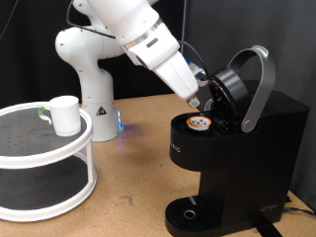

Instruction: Make a cup of coffee with the keurig machine

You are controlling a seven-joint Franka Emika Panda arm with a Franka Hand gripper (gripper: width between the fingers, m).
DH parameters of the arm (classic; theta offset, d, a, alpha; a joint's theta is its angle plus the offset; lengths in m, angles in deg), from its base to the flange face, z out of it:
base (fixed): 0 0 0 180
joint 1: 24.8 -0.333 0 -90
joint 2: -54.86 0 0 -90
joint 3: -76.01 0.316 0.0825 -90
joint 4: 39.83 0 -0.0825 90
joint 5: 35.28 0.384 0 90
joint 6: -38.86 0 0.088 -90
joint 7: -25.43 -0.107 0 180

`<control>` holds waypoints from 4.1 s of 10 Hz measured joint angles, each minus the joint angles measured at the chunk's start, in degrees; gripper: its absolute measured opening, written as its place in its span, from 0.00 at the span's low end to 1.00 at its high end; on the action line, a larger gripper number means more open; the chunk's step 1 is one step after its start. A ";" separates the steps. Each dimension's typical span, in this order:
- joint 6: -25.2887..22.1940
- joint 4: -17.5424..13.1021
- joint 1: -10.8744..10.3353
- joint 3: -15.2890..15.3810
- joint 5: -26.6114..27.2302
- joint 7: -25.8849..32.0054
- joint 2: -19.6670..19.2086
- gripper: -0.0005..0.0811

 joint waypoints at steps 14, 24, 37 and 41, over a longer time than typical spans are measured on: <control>-11.01 -8.06 2.44 -6.47 13.47 -1.98 3.89 0.99; -6.69 -11.50 -0.82 -0.63 20.69 -3.07 3.88 0.99; 0.30 -14.87 -5.11 11.84 18.90 -10.59 0.35 0.99; 1.98 -14.86 -5.17 13.68 18.48 -10.78 -1.67 0.99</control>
